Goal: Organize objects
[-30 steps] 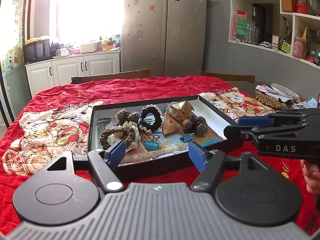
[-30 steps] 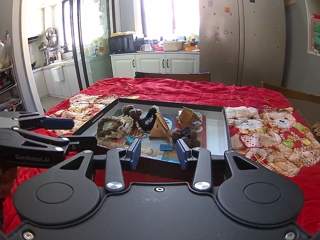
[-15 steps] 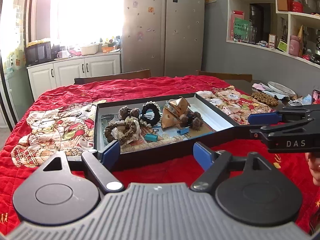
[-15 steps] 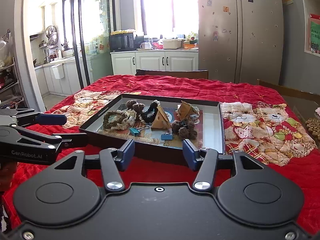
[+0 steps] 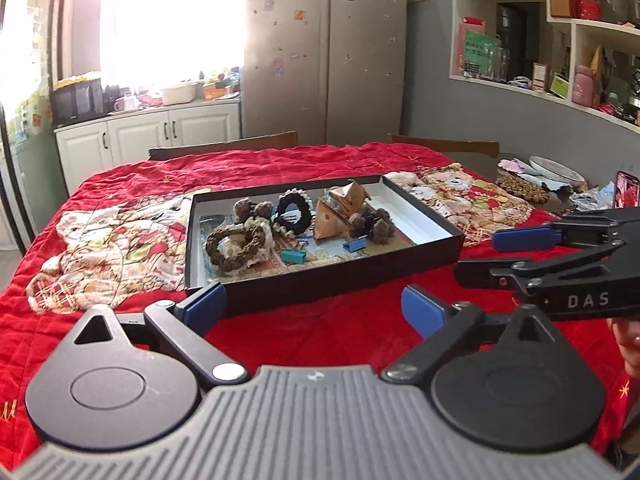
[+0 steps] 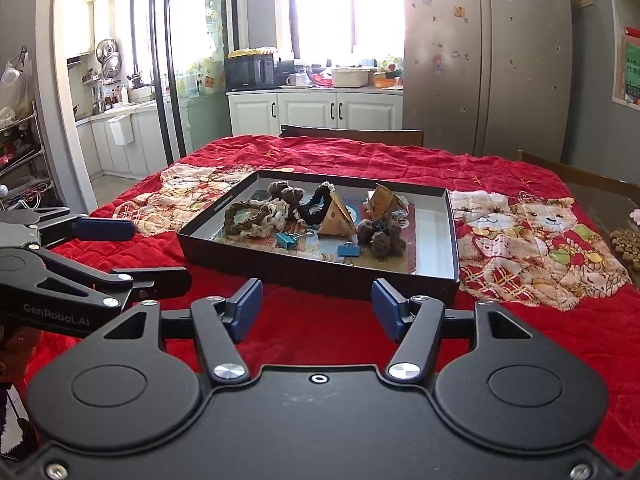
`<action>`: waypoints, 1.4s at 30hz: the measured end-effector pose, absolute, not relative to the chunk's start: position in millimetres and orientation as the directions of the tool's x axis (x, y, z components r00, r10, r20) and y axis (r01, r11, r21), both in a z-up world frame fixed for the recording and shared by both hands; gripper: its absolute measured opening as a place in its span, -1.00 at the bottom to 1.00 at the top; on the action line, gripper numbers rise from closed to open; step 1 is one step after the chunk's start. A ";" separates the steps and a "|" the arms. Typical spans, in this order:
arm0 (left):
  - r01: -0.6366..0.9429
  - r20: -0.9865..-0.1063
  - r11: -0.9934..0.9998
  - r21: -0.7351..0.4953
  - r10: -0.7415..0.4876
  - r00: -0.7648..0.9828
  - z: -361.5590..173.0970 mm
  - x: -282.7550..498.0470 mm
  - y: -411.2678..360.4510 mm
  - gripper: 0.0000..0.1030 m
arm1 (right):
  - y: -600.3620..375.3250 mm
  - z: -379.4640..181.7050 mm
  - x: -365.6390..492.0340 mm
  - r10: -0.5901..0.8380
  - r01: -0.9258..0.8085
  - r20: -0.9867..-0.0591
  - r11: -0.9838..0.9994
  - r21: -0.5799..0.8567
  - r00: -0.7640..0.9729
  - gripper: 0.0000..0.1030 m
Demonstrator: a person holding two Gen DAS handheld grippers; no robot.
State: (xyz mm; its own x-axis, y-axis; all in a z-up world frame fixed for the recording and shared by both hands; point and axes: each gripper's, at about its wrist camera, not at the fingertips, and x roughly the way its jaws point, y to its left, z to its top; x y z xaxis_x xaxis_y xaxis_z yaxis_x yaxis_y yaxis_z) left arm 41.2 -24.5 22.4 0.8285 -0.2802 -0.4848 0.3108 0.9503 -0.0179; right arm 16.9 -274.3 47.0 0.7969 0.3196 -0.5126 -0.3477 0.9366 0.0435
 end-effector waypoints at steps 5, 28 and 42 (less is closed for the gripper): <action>0.280 -0.494 0.960 -0.004 -0.245 0.834 16.9 36.9 -22.7 1.00 | -278.1 46.4 13.2 0.298 -0.317 -0.508 0.947 0.052 0.808 0.16; 0.189 -0.520 0.981 -0.039 -0.182 0.835 4.1 29.2 -22.5 1.00 | -279.3 32.3 3.5 0.242 -0.251 -0.549 0.966 0.060 0.800 0.54; 0.143 -0.533 0.987 -0.077 -0.162 0.831 4.7 31.2 -14.7 1.00 | -279.2 27.7 3.9 0.246 -0.248 -0.565 0.966 0.074 0.788 0.60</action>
State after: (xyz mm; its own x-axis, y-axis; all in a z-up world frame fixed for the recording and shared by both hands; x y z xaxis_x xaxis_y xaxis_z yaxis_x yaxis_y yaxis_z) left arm 31.2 -14.7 4.7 0.8306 -0.1621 -0.5328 0.1432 0.9867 -0.0770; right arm 3.9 -279.2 27.7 0.7875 0.2455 -0.5652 -0.2480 0.9659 0.0740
